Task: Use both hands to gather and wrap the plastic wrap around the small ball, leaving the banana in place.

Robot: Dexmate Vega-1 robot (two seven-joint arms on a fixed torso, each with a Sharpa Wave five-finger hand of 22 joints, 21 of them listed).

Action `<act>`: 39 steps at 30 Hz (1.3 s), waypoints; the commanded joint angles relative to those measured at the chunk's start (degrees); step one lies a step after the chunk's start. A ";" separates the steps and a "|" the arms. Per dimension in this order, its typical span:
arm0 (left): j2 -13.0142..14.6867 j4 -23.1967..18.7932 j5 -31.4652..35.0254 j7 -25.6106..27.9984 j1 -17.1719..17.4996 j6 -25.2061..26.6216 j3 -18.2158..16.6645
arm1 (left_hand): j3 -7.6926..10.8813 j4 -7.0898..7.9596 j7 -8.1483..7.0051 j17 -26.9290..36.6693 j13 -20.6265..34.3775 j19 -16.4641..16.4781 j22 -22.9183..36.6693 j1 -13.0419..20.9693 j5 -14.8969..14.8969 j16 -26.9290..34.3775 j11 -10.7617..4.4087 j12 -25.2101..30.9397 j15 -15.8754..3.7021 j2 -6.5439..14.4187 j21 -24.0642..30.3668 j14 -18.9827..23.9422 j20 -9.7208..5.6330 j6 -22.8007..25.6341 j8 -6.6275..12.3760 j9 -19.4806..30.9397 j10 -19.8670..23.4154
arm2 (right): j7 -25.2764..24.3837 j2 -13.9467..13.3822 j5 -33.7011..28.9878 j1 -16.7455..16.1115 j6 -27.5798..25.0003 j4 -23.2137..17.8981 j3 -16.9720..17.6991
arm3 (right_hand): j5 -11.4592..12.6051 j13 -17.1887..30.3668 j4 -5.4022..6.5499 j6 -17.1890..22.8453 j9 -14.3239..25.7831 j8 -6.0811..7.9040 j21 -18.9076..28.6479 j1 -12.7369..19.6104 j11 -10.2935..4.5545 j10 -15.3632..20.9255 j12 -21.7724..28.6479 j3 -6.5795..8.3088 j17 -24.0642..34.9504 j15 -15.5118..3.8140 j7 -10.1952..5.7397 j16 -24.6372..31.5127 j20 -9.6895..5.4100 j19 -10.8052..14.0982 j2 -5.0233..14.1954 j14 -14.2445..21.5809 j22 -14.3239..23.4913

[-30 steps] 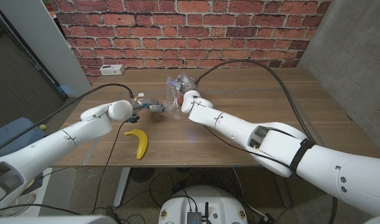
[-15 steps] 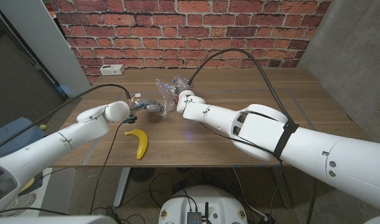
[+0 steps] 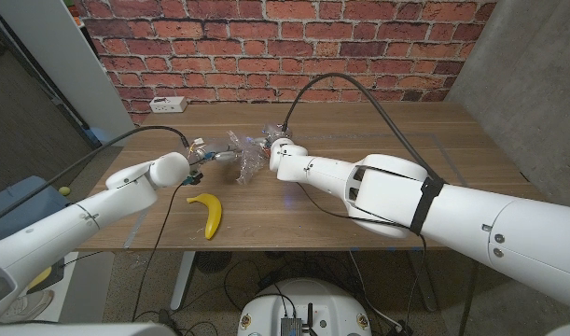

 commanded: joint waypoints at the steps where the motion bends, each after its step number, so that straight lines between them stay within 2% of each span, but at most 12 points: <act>1: -2.18 1.19 -9.38 23.59 9.74 -18.87 -8.93 | -1.34 0.05 -0.42 0.31 0.33 1.51 0.33 -0.70 -0.58 0.89 -0.04 0.74 -0.41 -0.05 0.95 2.23 0.71 -0.72 0.37 0.29 0.17 | 2.04 -1.03 -0.60 1.10 -0.83 -0.42 -5.76 | 0.94 0.38 -0.47 -1.44 0.29 0.31 0.44 0.02 0.43 -3.60 -0.90 -0.37 0.09 0.98 -0.51 -1.34 0.19 1.29 -0.23 -2.99 0.34; 3: -4.76 2.80 -7.51 29.89 11.07 -23.22 -9.83 | -2.37 0.53 -0.05 0.74 0.75 4.35 0.35 -0.92 -0.82 2.06 0.22 2.17 -0.72 0.66 2.23 5.26 0.44 0.19 1.01 0.34 2.88 | 2.16 -1.17 -1.38 0.97 -1.09 -0.72 -6.54 | 1.08 0.40 -0.72 -2.87 0.30 0.03 0.32 0.24 0.29 -4.61 -1.01 -0.40 -0.10 1.50 -0.43 -1.95 0.28 1.08 -0.24 -4.07 0.33; 6: -7.54 5.04 -2.69 37.38 11.70 -27.41 -10.19 | -3.16 -0.05 1.52 1.34 1.78 10.68 0.60 -0.92 -0.65 3.90 1.14 4.72 -1.49 0.85 5.40 11.24 -0.45 4.76 2.39 0.47 8.30 | 1.98 -1.06 -2.44 0.75 -1.28 -0.71 -7.51 | 1.37 0.35 -1.21 -4.59 0.33 0.07 -0.86 0.71 0.31 -6.48 -1.13 -0.42 -0.52 2.12 -0.46 -3.35 1.03 -1.54 -0.11 -6.53 0.28; 11: -11.56 8.76 4.69 47.80 11.46 -31.49 -10.17 | -7.46 -0.33 4.06 3.58 3.49 14.13 1.56 -0.81 -2.64 6.82 1.06 8.18 -1.31 1.56 8.38 16.17 -1.02 11.62 4.29 1.05 14.72 | 2.14 -0.83 -3.40 0.65 -1.64 -0.51 -8.21 | 1.67 0.16 -1.55 -7.45 0.29 -0.16 -2.55 0.69 0.10 -8.86 -1.24 -0.77 -0.95 2.60 -0.46 -4.78 1.67 -5.16 -0.22 -9.06 0.21; 15: -14.40 10.55 9.53 55.15 11.33 -31.85 -10.41 | -10.13 -3.18 3.29 7.49 6.03 16.51 2.82 2.12 -4.40 10.83 1.42 12.06 -0.93 2.25 11.21 20.20 -1.93 16.22 6.35 2.48 18.54 | 2.35 -0.58 -4.00 0.77 -1.53 0.11 -8.66 | 1.84 0.11 -0.99 -9.87 0.23 -0.16 -4.38 -1.02 0.65 -10.66 -1.09 -1.82 -0.98 3.23 -0.90 -5.60 1.92 -9.15 -0.70 -10.70 0.18; 17: -13.46 7.94 9.17 52.25 12.30 -27.70 -10.92 | -10.94 -4.43 2.95 8.83 7.10 15.97 3.26 3.55 -5.03 11.55 1.49 12.80 -0.86 1.90 11.67 19.33 -1.77 16.97 6.87 2.99 18.16 | 2.29 -0.35 -4.10 0.86 -1.42 0.51 -8.64 | 1.90 0.10 -0.86 -10.53 0.21 -0.19 -4.64 -1.49 0.63 -10.95 -1.02 -2.17 -0.99 3.49 -0.89 -5.88 1.96 -9.65 -0.99 -11.31 0.18; 18: -12.72 6.54 8.31 49.73 12.67 -25.50 -11.15 | -11.62 -4.25 3.31 9.55 7.69 15.12 3.49 3.76 -5.44 11.32 1.08 12.68 -0.71 1.50 11.75 17.57 -1.38 17.09 7.05 3.28 16.67 | 2.01 -0.29 -4.25 0.86 -1.19 0.71 -8.73 | 1.91 0.10 -0.84 -10.64 0.20 -0.18 -4.69 -1.59 0.65 -11.10 -1.03 -2.26 -1.00 3.51 -0.91 -5.95 1.96 -9.76 -1.07 -11.47 0.18; 21: -9.92 1.14 4.99 40.11 13.57 -16.46 -11.81 | -12.31 -2.60 5.54 9.11 8.57 10.11 3.69 1.97 -5.91 8.36 1.21 12.62 -1.52 -0.12 10.93 13.25 -0.69 17.62 7.02 3.52 14.55 | 1.79 0.13 -4.31 1.05 -0.54 1.54 -8.66 | 1.96 0.09 -0.79 -10.88 0.19 -0.15 -4.78 -1.81 0.61 -11.25 -1.00 -2.44 -1.01 3.57 -0.88 -6.04 1.96 -9.92 -1.24 -11.63 0.18; 25: -7.04 -4.03 3.63 30.39 12.52 -4.54 -10.84 | -13.78 -0.89 7.52 7.87 8.32 8.31 3.55 -0.46 -6.34 7.46 1.69 12.84 -1.49 -0.79 10.71 13.40 -0.58 19.30 6.99 3.04 16.38 | 0.34 1.22 -4.40 1.14 0.28 3.32 -8.46 | 2.03 0.08 -0.73 -10.97 0.17 -0.06 -4.85 -2.00 0.54 -11.15 -0.87 -2.58 -1.01 3.47 -0.86 -5.99 1.95 -10.02 -1.32 -11.48 0.18; 30: -4.08 -7.26 2.50 20.19 9.29 5.85 -7.97 | -14.60 -0.39 6.79 4.09 6.32 5.48 2.42 -2.69 -6.93 3.65 -0.16 9.91 -2.41 -1.43 9.72 9.92 0.04 17.23 4.42 1.56 13.80 | -3.59 1.82 -4.76 0.52 -1.42 3.26 -7.75 | 2.35 0.02 -0.92 -10.59 0.14 0.33 -4.76 -1.47 0.47 -10.61 -0.50 -2.31 -1.04 3.14 -0.94 -5.83 1.85 -9.66 -0.73 -11.03 0.18; 35: -1.71 -8.26 2.42 10.80 4.37 12.63 -3.34 | -14.43 0.06 5.82 1.58 4.48 2.97 1.44 -3.66 -7.22 0.68 -2.11 6.98 -3.71 -0.70 8.60 5.82 -0.52 15.51 2.54 0.78 10.52 | -6.53 2.22 -4.90 0.07 -2.82 3.09 -6.67 | 2.50 -0.02 -1.08 -10.48 0.11 0.46 -4.69 -1.20 0.27 -10.32 -0.32 -2.23 -1.08 3.02 -0.94 -5.81 1.82 -9.37 -0.57 -10.89 0.18; 39: -0.47 -8.53 3.16 3.90 0.20 17.22 0.79 | -14.32 0.77 5.90 0.97 3.75 4.07 1.11 -4.24 -7.29 0.93 -1.65 6.49 -3.95 -0.16 8.98 7.25 -0.40 15.55 2.21 0.61 10.83 | -9.32 2.39 -5.22 -0.39 -3.89 2.77 -5.74 | 2.62 -0.06 -1.17 -10.30 0.09 0.60 -4.65 -1.00 0.18 -9.99 -0.14 -2.15 -1.11 3.05 -0.93 -5.73 1.82 -9.19 -0.35 -10.65 0.18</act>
